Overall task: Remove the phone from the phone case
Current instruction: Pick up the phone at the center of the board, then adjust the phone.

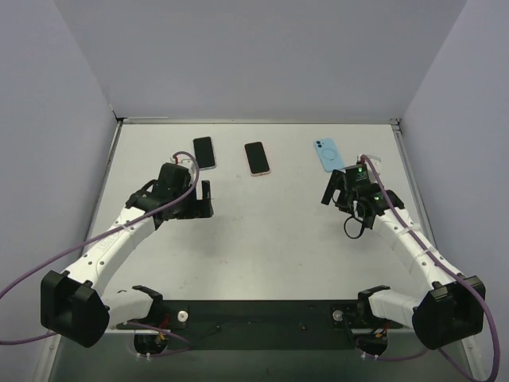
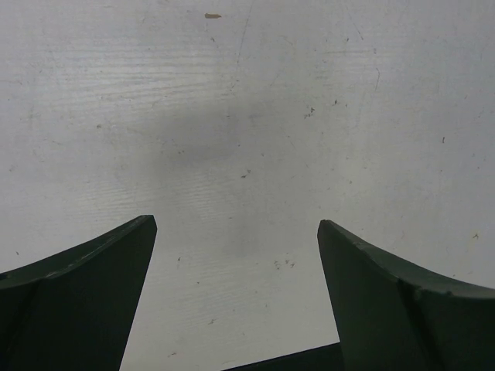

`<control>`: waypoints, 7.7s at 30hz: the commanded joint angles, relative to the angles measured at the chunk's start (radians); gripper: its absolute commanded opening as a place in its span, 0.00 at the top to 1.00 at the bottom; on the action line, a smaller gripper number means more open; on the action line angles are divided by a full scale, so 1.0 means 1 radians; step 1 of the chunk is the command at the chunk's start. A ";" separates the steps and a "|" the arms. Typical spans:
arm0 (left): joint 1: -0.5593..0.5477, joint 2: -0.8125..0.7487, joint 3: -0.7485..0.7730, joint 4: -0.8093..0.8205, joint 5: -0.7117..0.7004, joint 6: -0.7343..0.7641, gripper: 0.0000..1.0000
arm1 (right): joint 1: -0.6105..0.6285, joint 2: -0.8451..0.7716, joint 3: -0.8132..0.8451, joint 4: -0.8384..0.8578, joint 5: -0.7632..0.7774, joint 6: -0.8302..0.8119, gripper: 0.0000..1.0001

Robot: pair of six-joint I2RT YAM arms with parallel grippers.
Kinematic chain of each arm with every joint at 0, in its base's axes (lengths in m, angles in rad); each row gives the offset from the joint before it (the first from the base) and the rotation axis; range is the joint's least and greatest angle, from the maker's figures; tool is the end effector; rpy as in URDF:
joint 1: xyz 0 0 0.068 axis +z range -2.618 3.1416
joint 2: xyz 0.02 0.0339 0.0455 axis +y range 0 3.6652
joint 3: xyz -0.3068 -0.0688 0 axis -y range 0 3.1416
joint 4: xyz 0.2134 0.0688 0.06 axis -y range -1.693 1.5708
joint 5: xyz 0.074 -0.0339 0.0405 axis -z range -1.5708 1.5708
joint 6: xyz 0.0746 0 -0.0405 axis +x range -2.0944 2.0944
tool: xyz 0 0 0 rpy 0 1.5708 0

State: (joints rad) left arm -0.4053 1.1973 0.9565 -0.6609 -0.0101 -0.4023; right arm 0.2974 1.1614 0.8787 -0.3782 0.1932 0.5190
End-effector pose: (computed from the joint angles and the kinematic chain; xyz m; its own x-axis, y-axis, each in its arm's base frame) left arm 0.2041 -0.0868 0.2900 -0.8154 -0.0762 -0.5739 0.0753 0.9689 -0.2356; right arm 0.2296 0.0554 0.3027 -0.5804 0.3313 -0.7439 0.1672 0.9425 0.2892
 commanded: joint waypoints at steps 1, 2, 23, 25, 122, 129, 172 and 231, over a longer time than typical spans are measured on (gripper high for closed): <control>0.000 -0.002 0.076 -0.028 -0.057 -0.039 0.02 | 0.008 0.026 0.054 -0.024 0.014 -0.016 0.00; 0.002 0.001 0.083 -0.035 -0.074 -0.047 0.03 | 0.008 0.035 0.060 -0.028 0.014 -0.017 0.00; -0.017 -0.047 -0.002 0.106 0.053 -0.173 0.03 | -0.135 0.892 1.006 -0.430 -0.179 -0.120 0.00; -0.017 -0.065 -0.004 0.110 0.006 -0.171 0.03 | -0.167 0.964 1.103 -0.439 -0.224 -0.134 0.00; -0.257 0.777 0.275 0.603 0.682 -0.678 0.07 | 0.045 0.119 -0.222 0.183 -0.768 -0.034 1.00; -0.296 0.864 0.341 0.609 0.670 -0.708 0.15 | 0.074 0.123 -0.222 0.186 -0.764 -0.039 1.00; -0.256 0.720 0.496 0.015 0.216 -0.658 1.00 | 0.592 0.185 0.141 -0.034 -0.023 -0.114 0.31; -0.075 0.429 0.217 0.632 0.455 -0.652 0.28 | 0.232 0.080 -0.032 0.316 -0.412 0.144 1.00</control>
State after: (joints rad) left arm -0.5091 1.6730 1.2030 -0.1619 0.4202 -1.0866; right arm 0.5995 1.3323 0.8730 -0.2081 -0.0818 0.6086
